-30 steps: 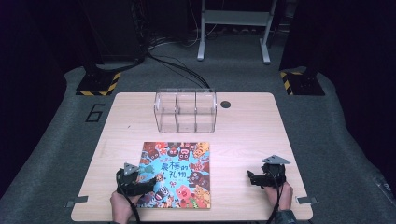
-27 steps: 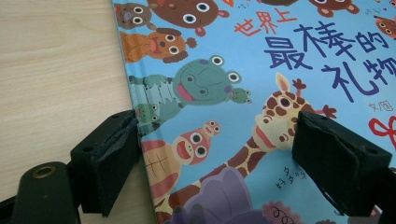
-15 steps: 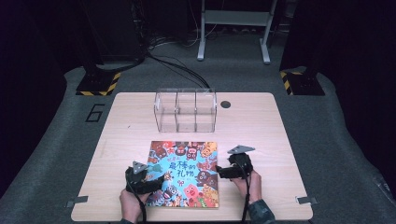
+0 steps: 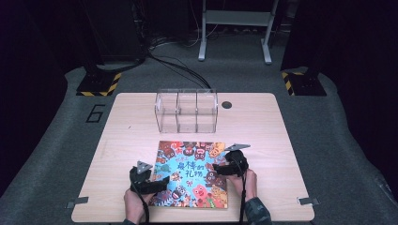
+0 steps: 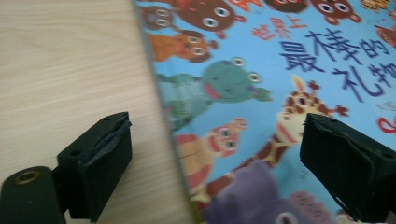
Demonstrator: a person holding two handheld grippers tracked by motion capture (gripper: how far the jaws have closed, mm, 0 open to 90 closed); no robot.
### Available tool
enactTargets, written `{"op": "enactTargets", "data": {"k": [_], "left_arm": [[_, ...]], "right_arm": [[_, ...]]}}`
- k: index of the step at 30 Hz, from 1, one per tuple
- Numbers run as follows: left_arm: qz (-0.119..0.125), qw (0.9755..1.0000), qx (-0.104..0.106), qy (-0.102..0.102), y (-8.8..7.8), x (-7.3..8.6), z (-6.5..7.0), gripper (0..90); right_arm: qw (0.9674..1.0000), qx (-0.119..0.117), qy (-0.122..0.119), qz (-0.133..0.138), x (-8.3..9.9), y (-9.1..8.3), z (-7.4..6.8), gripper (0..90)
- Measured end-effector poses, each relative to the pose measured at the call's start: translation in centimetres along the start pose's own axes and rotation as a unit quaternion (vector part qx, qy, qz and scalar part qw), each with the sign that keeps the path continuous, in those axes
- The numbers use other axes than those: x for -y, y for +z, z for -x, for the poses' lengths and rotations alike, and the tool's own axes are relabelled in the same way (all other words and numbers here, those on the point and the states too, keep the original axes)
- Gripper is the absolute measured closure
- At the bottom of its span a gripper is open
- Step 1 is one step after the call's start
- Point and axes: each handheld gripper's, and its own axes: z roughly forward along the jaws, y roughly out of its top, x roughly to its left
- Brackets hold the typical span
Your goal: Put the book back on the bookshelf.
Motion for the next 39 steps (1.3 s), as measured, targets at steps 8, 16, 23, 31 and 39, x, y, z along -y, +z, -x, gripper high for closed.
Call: {"op": "enactTargets", "data": {"k": [8,16,23,31,39], "left_arm": [[-0.008,0.9988,-0.047,-0.013,-0.8,0.3,-3.9,5.9],[-0.009,0.9981,-0.061,-0.002,-0.3,0.1,-4.2,4.4],[-0.005,0.9983,-0.058,0.006,0.1,0.0,-3.5,4.0],[0.003,0.9981,-0.059,0.019,1.3,-0.4,-2.0,3.9],[0.001,0.9979,-0.060,0.024,1.4,-0.5,-2.1,3.8]], "right_arm": [[0.9999,-0.011,0.003,-0.004,-0.1,-0.1,-0.1,33.0],[0.9999,-0.014,-0.003,-0.007,-0.2,-0.1,0.2,34.5],[0.9997,-0.014,-0.009,-0.016,-0.4,-0.2,1.0,34.8],[0.9995,-0.009,0.002,-0.031,-0.9,-0.5,2.9,35.0],[0.9989,-0.018,0.002,-0.043,-1.2,-0.5,3.1,34.9]]}}
